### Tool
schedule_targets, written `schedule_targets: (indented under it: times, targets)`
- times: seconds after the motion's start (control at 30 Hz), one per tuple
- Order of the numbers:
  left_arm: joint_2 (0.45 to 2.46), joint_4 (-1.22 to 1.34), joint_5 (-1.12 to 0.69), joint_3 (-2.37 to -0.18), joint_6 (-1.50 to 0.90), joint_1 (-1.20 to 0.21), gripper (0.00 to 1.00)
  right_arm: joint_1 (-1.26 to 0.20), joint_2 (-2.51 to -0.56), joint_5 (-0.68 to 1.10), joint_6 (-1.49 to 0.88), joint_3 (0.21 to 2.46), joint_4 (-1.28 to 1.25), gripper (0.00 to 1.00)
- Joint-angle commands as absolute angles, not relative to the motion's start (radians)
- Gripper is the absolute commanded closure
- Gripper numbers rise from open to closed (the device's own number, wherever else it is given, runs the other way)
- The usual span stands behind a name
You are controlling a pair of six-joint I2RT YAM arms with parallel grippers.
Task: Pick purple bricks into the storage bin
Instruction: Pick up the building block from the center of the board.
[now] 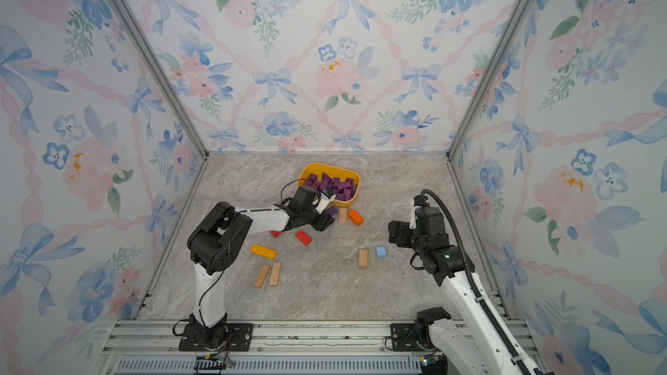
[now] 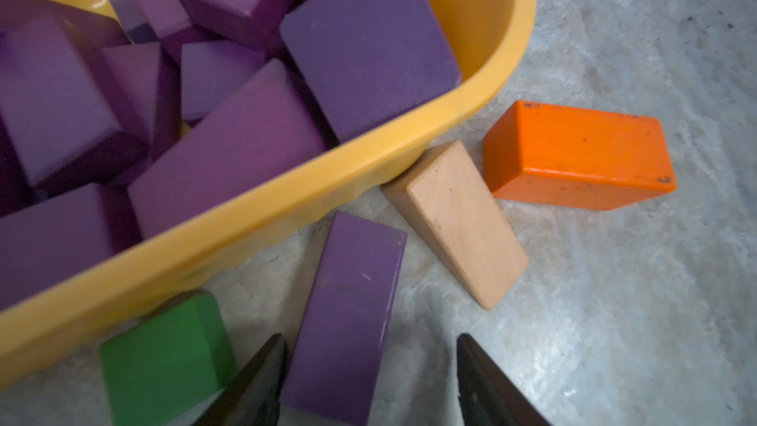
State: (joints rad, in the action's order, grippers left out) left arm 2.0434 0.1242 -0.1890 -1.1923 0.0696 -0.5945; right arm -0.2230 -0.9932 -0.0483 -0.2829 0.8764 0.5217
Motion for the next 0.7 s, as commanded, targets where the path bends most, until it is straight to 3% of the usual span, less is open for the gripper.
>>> schedule_targets:
  times: [0.0,0.2,0.43,0.67]
  targets:
    - [2.06,0.1,-0.234,-1.191,0.083,-0.592,0.36,-0.213,-1.007,-0.034,-0.27,0.865,0.538,0.1]
    - [2.063,0.1,-0.217,-1.179,0.077,-0.605,0.44,-0.205,-1.008,-0.034,-0.276,0.864,0.54,0.1]
    - [2.075,0.1,-0.153,-1.186,0.067,-0.612,0.65,-0.204,-0.995,-0.035,-0.275,0.867,0.548,0.11]
    - [2.028,0.1,-0.122,-1.161,0.064,-0.624,0.72,-0.202,-0.992,-0.03,-0.284,0.858,0.542,0.1]
